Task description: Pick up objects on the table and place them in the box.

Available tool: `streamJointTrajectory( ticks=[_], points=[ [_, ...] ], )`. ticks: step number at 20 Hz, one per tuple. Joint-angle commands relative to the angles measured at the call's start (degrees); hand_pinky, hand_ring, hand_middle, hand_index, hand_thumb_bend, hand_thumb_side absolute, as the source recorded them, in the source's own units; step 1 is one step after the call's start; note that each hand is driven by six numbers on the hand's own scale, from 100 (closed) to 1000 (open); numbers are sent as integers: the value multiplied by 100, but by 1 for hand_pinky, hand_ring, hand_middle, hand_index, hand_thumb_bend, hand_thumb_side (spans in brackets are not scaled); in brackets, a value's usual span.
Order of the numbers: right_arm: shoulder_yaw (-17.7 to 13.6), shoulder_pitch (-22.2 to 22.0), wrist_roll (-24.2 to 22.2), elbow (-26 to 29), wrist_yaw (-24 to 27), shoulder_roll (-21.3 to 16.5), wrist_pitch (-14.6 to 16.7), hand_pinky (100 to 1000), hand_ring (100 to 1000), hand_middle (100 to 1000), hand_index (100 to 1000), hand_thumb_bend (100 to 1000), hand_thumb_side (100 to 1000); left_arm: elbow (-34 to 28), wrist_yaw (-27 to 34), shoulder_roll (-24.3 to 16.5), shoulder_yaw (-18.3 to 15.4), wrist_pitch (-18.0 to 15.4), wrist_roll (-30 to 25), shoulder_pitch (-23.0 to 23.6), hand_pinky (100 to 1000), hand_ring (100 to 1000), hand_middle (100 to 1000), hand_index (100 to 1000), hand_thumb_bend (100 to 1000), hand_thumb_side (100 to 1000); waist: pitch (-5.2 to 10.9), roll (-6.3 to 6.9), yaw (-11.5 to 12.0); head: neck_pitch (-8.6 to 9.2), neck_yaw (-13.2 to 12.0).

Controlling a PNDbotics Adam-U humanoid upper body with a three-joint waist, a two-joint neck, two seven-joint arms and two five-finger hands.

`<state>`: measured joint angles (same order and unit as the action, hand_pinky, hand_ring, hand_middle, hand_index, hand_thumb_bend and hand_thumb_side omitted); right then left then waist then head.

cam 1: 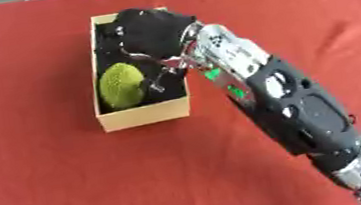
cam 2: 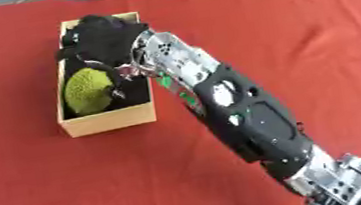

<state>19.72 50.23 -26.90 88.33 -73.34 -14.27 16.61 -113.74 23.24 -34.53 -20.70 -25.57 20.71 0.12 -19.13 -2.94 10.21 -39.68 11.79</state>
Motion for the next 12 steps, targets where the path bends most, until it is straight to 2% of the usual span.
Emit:
streamJointTrajectory(
  ticks=[1,4,7,8,9,12],
  points=[
    [-247,37,39,374,107,-148,-148,934,901,827,942,354,126,-85,-5,-82,-61,29,-5,15,555,613,690,673,148,694,102,47,-2,39,-22],
    [-448,-9,139,598,284,-174,-277,907,890,808,937,290,103,-85,-12,-73,-64,31,-7,18,556,613,690,673,148,693,100,53,-12,45,-33],
    [-717,-68,346,925,519,-205,-461,819,851,753,909,168,100,-85,-18,-65,-69,32,-7,24,556,614,691,672,148,693,95,59,-32,48,-48],
    [-818,-93,431,1063,606,-219,-544,813,849,750,907,161,100,-85,-20,-63,-71,32,-5,27,556,614,691,672,148,693,93,61,-38,48,-54],
    [-922,-117,521,1209,697,-241,-633,762,829,725,877,100,100,-85,-23,-61,-74,31,-3,32,556,614,691,673,147,693,92,67,-52,46,-67],
    [-1312,-236,787,1641,964,-426,-898,718,808,685,831,100,100,-85,-39,-64,-94,8,16,54,557,614,691,673,147,691,90,76,-87,42,-108]
  ],
)
